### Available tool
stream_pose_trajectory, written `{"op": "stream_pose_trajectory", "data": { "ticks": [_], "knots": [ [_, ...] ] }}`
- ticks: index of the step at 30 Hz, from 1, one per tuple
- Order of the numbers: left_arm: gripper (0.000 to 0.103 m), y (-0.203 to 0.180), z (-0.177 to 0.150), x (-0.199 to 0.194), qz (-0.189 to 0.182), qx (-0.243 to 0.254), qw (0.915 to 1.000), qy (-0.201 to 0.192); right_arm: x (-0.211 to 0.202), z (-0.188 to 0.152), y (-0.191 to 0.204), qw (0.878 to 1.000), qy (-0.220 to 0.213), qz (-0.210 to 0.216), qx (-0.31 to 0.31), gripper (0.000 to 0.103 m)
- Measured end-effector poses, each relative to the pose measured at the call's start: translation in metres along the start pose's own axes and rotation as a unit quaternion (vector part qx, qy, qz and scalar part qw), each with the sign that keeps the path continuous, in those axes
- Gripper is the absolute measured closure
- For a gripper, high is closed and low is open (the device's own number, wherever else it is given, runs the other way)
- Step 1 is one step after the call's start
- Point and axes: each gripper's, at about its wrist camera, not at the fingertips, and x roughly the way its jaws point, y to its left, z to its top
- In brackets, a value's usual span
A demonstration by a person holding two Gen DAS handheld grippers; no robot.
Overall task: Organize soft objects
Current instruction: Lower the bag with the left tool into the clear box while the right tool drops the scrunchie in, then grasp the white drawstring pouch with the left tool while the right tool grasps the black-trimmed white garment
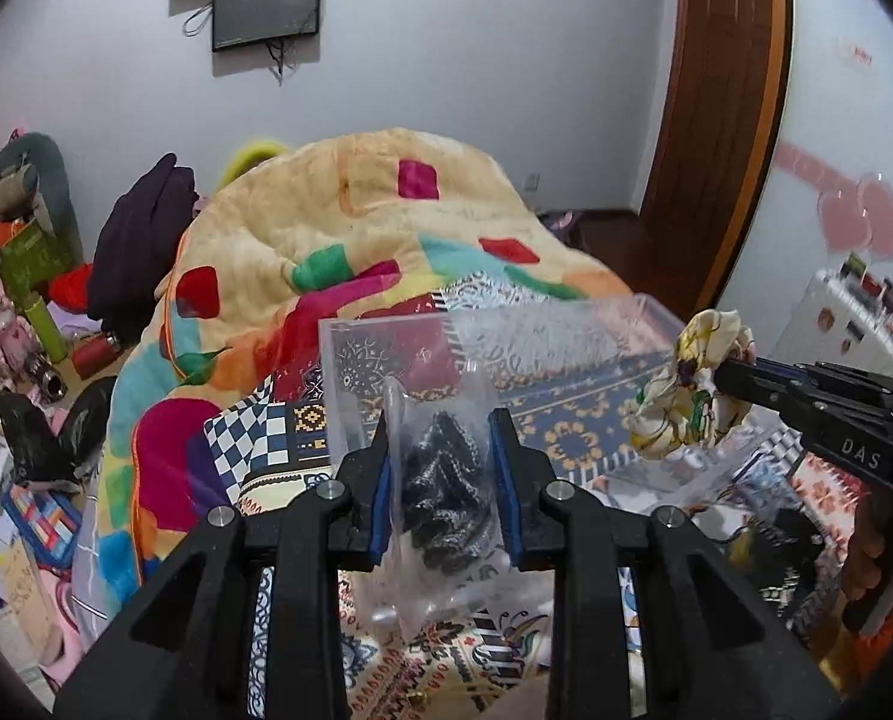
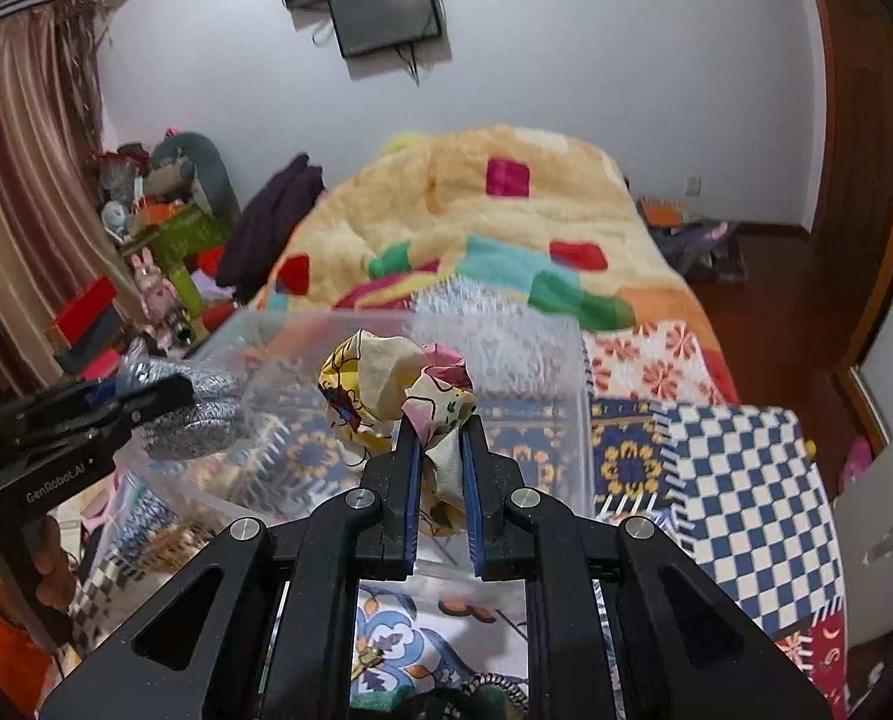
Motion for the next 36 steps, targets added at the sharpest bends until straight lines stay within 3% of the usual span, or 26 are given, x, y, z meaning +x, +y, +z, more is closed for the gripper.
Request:
{"op": "stream_pose_trajectory", "data": {
  "ticks": [8,10,11,12,13,14,21,26,30,36],
  "knots": [
    [0.074,-0.006,-0.004,0.016,0.005,0.018,0.9996,0.02,0.012,-0.008,0.004,0.999,0.037,0.001,-0.016,0.09],
    [0.074,-0.004,-0.004,0.014,0.001,0.017,0.9997,0.02,0.013,-0.009,0.005,0.999,0.045,-0.001,-0.022,0.081],
    [0.071,-0.004,-0.004,0.012,-0.002,0.018,0.9996,0.021,0.012,-0.009,0.006,0.999,0.047,-0.003,-0.025,0.076],
    [0.068,-0.005,-0.004,0.009,-0.004,0.018,0.9996,0.021,0.011,-0.009,0.007,0.999,0.046,-0.004,-0.027,0.064],
    [0.058,-0.004,-0.005,0.005,-0.007,0.017,0.9997,0.018,0.008,-0.009,0.007,0.999,0.042,-0.005,-0.029,0.053],
    [0.047,-0.004,-0.005,-0.001,-0.008,0.015,0.9998,0.012,0.006,-0.009,0.007,0.999,0.036,-0.007,-0.031,0.05],
    [0.028,-0.008,-0.006,-0.041,-0.009,0.013,0.9992,-0.037,-0.033,-0.006,0.015,0.999,-0.01,-0.016,-0.049,0.035],
    [0.006,-0.014,-0.019,-0.075,-0.006,0.016,0.9973,-0.072,-0.068,-0.011,0.022,0.997,-0.052,-0.017,-0.05,0.015],
    [0.004,-0.015,-0.035,-0.089,-0.002,0.022,0.9971,-0.072,-0.085,-0.024,0.024,0.996,-0.067,-0.017,-0.048,0.002],
    [0.004,-0.015,-0.067,-0.095,-0.009,0.02,0.999,-0.04,-0.089,-0.052,0.028,0.998,-0.042,-0.011,-0.039,0.002]
  ]
}}
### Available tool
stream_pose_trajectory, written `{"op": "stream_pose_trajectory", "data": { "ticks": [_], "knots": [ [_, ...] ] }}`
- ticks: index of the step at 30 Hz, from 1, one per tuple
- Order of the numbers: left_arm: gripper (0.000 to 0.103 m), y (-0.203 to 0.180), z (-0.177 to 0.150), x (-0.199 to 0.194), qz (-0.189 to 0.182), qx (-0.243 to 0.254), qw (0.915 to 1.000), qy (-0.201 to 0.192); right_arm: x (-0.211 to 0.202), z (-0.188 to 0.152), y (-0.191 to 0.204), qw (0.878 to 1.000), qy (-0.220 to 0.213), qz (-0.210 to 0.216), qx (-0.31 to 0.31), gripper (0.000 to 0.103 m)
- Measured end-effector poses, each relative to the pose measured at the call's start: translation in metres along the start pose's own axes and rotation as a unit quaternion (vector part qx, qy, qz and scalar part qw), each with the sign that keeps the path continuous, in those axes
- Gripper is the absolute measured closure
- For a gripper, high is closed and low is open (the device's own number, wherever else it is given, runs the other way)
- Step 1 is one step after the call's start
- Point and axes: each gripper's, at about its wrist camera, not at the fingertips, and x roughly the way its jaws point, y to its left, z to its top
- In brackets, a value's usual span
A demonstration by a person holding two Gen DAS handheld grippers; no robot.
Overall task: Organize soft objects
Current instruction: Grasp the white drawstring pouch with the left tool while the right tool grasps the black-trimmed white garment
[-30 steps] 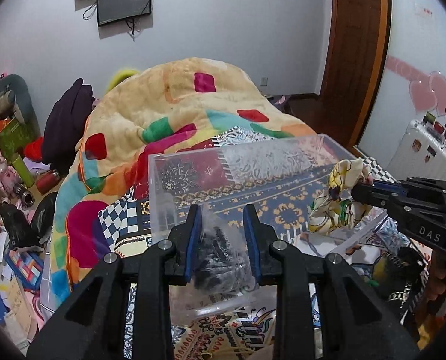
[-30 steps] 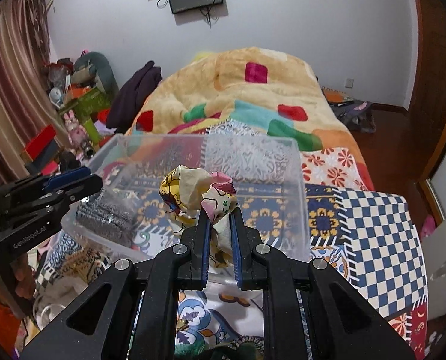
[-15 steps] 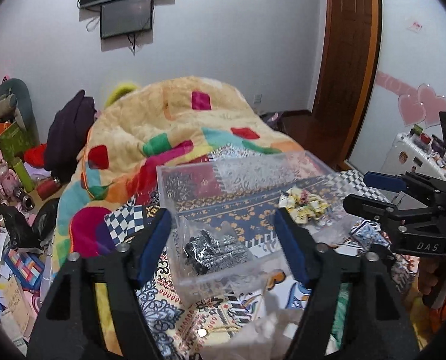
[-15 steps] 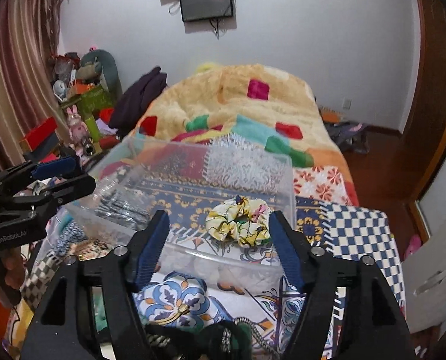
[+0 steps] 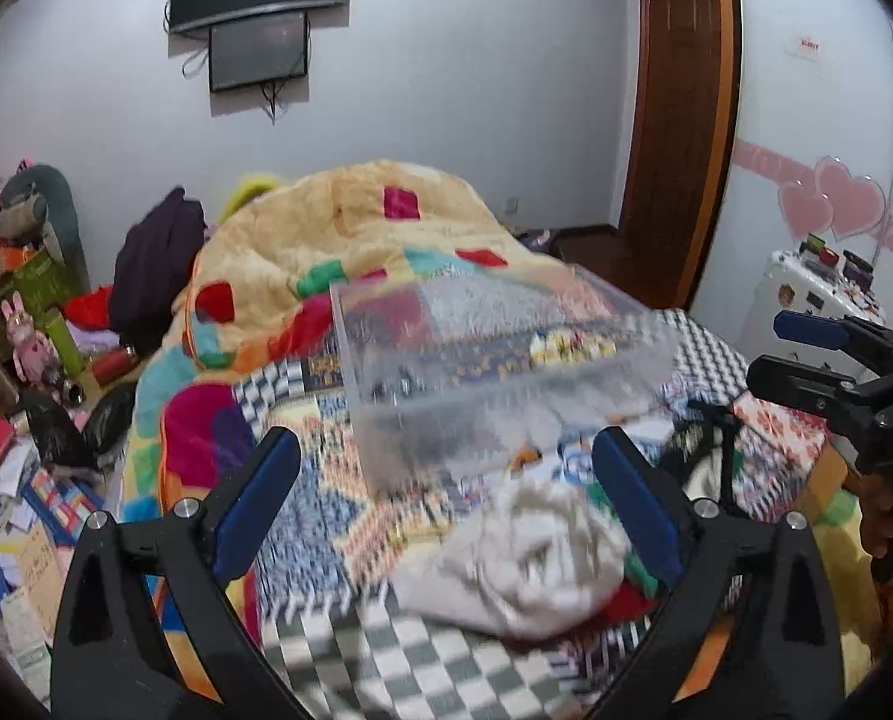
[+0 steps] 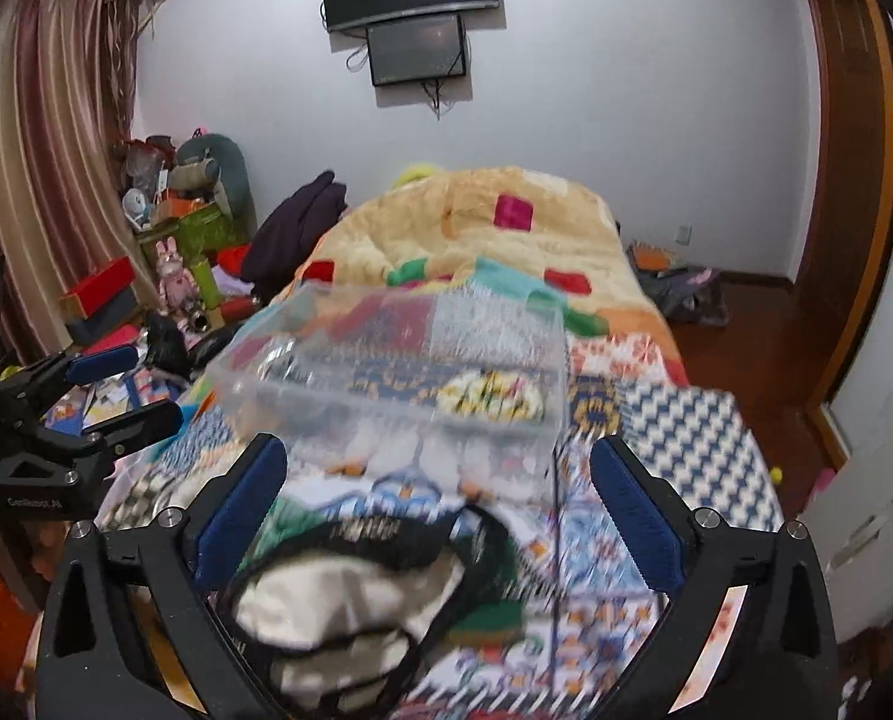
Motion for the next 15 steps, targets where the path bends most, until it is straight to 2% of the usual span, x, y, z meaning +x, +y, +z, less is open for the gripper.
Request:
{"op": "stream_pose_trajectory", "data": {
  "ticks": [8,15],
  "knots": [
    [0.004,-0.009,-0.044,0.003,-0.021,-0.003,0.9985,0.051,0.012,-0.037,0.024,0.997,0.06,0.048,0.022,0.002],
    [0.004,-0.02,-0.054,0.01,-0.045,-0.002,0.997,0.063,0.015,-0.053,0.046,0.995,0.084,0.058,-0.003,0.002]
  ]
}}
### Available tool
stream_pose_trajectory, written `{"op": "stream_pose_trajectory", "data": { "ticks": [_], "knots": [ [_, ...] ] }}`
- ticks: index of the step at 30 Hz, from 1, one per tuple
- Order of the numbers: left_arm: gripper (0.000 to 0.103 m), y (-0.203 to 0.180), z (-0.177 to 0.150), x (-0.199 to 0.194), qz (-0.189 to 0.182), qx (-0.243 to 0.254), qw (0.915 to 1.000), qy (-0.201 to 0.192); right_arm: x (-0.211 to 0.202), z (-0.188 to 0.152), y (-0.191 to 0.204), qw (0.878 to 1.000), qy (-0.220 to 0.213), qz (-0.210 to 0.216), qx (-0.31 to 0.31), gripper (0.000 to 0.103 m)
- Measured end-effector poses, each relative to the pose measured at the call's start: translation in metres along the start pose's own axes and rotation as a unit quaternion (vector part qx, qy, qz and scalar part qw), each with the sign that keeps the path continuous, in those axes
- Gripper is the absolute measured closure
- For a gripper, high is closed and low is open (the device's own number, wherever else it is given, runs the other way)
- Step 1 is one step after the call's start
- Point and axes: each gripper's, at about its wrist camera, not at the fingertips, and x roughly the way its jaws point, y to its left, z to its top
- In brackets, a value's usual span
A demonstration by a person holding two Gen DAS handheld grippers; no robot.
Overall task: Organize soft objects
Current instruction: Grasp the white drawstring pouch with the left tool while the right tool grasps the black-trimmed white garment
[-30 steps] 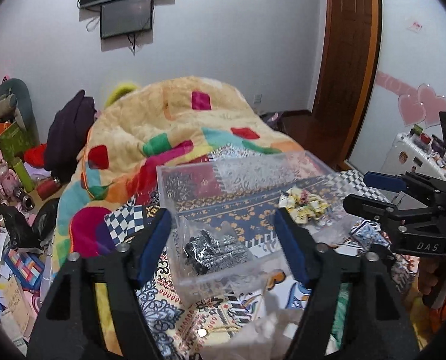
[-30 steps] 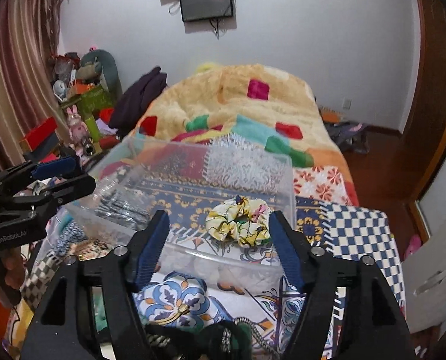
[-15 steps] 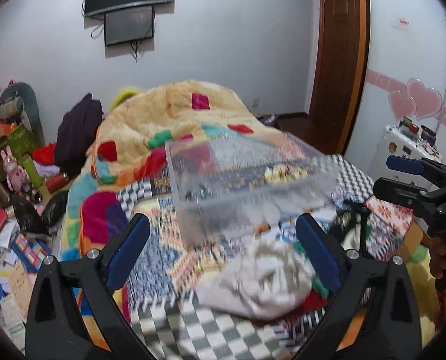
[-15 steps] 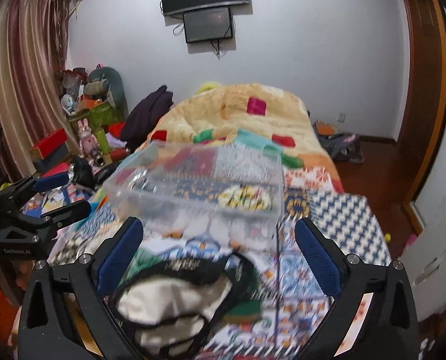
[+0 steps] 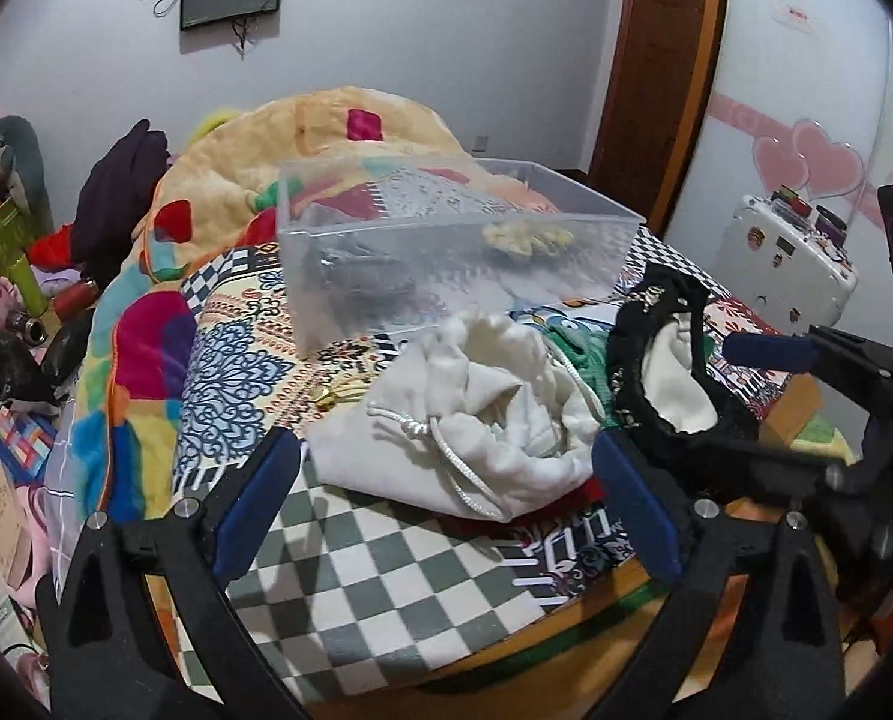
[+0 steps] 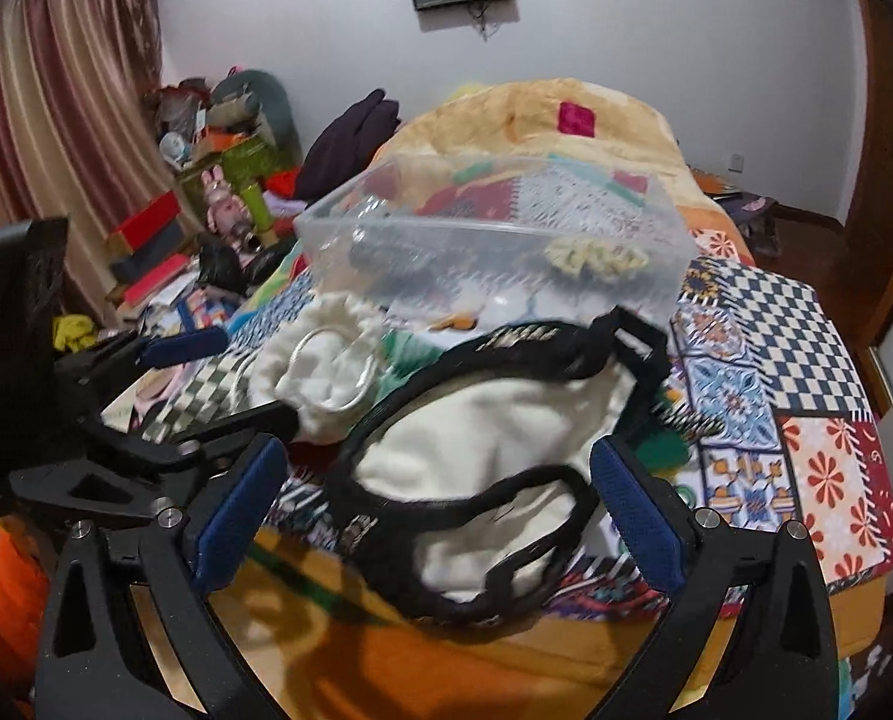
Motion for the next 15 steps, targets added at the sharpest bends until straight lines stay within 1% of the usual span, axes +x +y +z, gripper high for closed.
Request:
{"op": "stream_pose_trajectory", "data": {
  "ticks": [3,6,8,9,10,11,13,15],
  "knots": [
    [0.004,-0.007,-0.003,0.0,0.0,0.016,0.9999,-0.001,0.0,-0.005,0.002,1.0,-0.001,-0.007,-0.008,0.002],
    [0.004,-0.007,-0.004,-0.001,-0.006,0.018,0.9998,0.0,0.005,-0.012,-0.004,1.0,0.009,-0.008,0.0,0.002],
    [0.004,-0.005,-0.004,0.001,-0.005,0.014,0.9999,0.001,0.009,-0.015,-0.01,1.0,0.016,-0.007,0.009,0.006],
    [0.004,-0.005,-0.004,0.002,-0.005,0.013,0.9999,0.003,0.01,-0.017,-0.011,1.0,0.02,-0.005,0.013,0.016],
    [0.004,-0.004,-0.004,0.006,-0.005,0.011,0.9999,0.006,0.011,-0.019,-0.014,0.999,0.027,0.006,0.019,0.026],
    [0.004,-0.004,-0.004,0.01,-0.009,0.009,0.9999,0.012,0.012,-0.021,-0.016,0.999,0.031,0.018,0.026,0.032],
    [0.004,-0.002,-0.004,0.018,-0.019,-0.001,0.9995,0.027,0.014,-0.023,-0.022,0.998,0.042,0.041,0.04,0.055],
    [0.004,-0.002,-0.003,0.023,-0.021,-0.01,0.9993,0.029,0.011,-0.023,-0.023,0.997,0.037,0.045,0.046,0.061]
  ]
}}
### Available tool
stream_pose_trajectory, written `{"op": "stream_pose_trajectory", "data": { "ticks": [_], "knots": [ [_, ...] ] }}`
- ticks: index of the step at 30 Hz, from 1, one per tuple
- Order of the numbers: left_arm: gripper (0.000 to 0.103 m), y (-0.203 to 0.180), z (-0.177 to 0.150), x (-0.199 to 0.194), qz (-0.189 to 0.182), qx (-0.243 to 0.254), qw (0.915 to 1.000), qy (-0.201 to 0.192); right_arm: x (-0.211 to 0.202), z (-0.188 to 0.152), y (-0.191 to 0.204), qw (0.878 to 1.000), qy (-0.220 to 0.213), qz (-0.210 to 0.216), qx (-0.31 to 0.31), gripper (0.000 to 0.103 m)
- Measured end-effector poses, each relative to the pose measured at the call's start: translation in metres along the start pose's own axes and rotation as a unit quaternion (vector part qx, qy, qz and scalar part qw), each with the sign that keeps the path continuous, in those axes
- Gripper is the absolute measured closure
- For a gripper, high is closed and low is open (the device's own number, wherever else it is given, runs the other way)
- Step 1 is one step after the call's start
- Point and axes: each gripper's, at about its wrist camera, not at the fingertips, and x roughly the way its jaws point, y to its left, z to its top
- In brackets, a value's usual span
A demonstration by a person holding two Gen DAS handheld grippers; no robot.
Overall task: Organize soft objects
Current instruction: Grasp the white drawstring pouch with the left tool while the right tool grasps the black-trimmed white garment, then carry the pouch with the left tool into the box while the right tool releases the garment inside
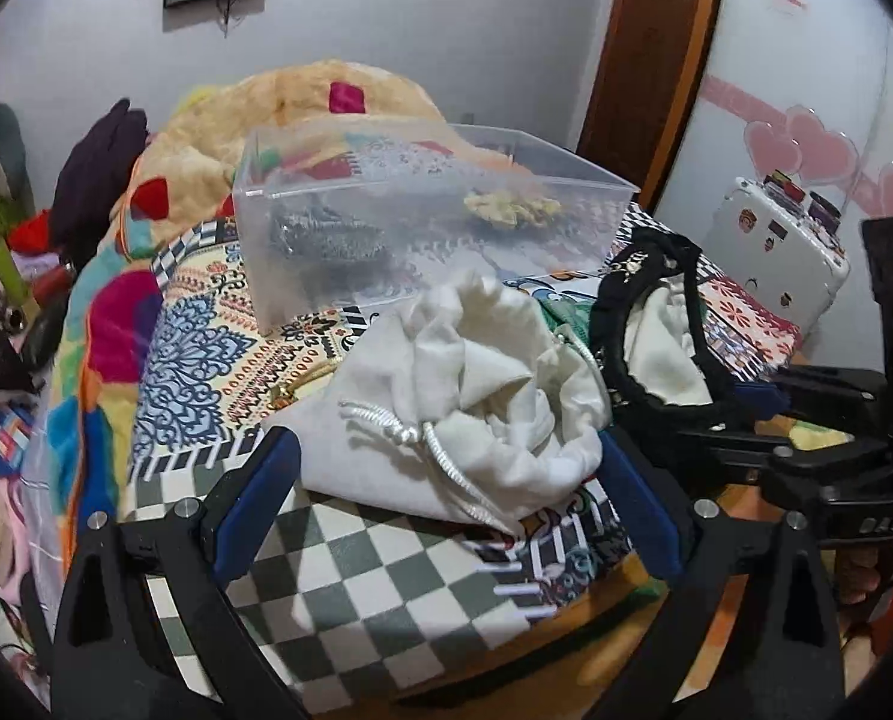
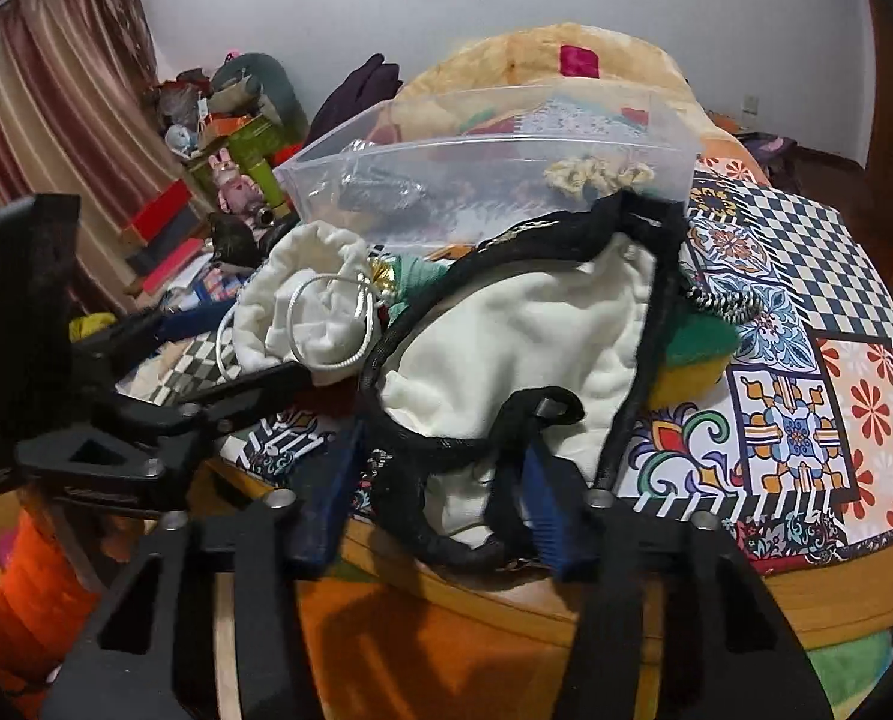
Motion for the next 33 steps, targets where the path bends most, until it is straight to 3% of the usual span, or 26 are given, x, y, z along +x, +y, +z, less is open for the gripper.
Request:
{"op": "stream_pose_trajectory", "data": {
  "ticks": [3,5,10,13,24,33],
  "knots": [
    [0.005,0.0,0.003,0.004,-0.001,-0.004,1.0,-0.008,-0.008,0.001,0.0,1.0,-0.013,0.006,-0.002,0.079],
    [0.018,0.0,0.005,0.006,-0.003,-0.005,0.9999,-0.013,-0.015,0.001,0.002,1.0,-0.025,0.006,-0.007,0.085],
    [0.07,-0.004,0.007,0.01,-0.014,0.005,0.9998,-0.009,-0.03,0.005,0.009,0.998,-0.054,0.002,-0.019,0.091],
    [0.083,-0.001,0.006,0.006,-0.003,0.003,0.9998,-0.018,-0.037,0.012,0.01,0.997,-0.067,0.0,-0.024,0.092],
    [0.088,0.01,0.019,-0.044,0.022,-0.007,0.995,-0.098,-0.057,0.051,0.007,0.991,-0.124,-0.016,-0.036,0.094],
    [0.088,0.02,0.054,-0.077,0.039,-0.003,0.9873,-0.154,-0.077,0.09,0.004,0.982,-0.18,-0.032,-0.047,0.094]
  ]
}}
